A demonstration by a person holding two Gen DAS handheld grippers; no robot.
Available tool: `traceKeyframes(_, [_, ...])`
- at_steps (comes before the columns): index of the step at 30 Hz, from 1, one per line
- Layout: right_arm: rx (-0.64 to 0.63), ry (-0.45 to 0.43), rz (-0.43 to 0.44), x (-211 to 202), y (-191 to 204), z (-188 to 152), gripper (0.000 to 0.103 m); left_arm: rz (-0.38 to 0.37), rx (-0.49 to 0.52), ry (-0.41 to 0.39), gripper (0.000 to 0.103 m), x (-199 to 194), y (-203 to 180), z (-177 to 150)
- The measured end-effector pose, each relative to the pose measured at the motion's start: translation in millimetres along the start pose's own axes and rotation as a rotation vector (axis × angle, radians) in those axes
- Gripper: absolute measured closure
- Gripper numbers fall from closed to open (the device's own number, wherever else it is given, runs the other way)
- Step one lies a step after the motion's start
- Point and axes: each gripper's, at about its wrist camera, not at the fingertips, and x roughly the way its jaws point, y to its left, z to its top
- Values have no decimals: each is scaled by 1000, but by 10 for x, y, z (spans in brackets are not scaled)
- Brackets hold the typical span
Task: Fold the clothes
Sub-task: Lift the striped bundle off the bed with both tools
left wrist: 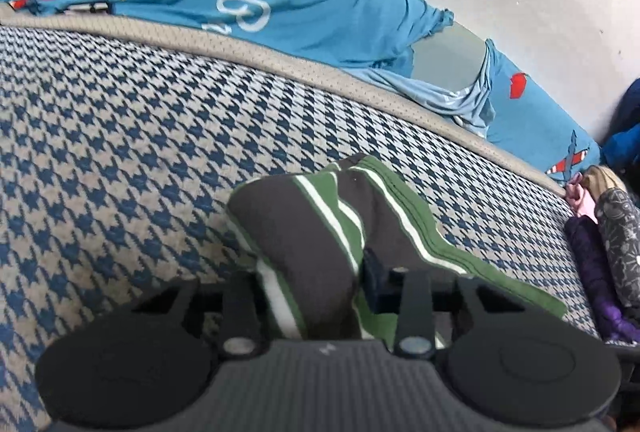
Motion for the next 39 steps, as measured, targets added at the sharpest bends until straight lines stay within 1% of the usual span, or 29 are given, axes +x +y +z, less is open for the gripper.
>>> traceKeyframes(4, [-45,-29,-6,-67,109,-20,80,94,98,-63,75,-197,-216,-51])
traceKeyframes(5, [-57,-34,1,-92,139,-18,80,109,104,-82,75,-266,-256,-57])
traceKeyframes(8, [-94,-55,39,-178,246,11,80,157,97,-147,75,-497,-349,-79])
traceKeyframes(14, [-164,-88,120,-348,505,19,80,246,43,-252,75,-876,-372,-213])
traceKeyframes(16, [-202,-98,130,-406,593,-18,80,267,35,-259,75,-955,-362,-290])
traceKeyframes(20, [-264,-93,131,-494,686,-146,80,274,-7,-240,75,-1044,-341,-425])
traceKeyframes(28, [-353,-79,129,-677,814,-416,80,341,-37,-214,75,-1264,-510,-666])
traceKeyframes(33, [-363,-106,139,-809,871,-569,80,372,-16,-221,75,-1404,-610,-718])
traceKeyframes(39, [-375,-146,158,-952,935,-671,80,394,6,-246,75,-1588,-725,-728])
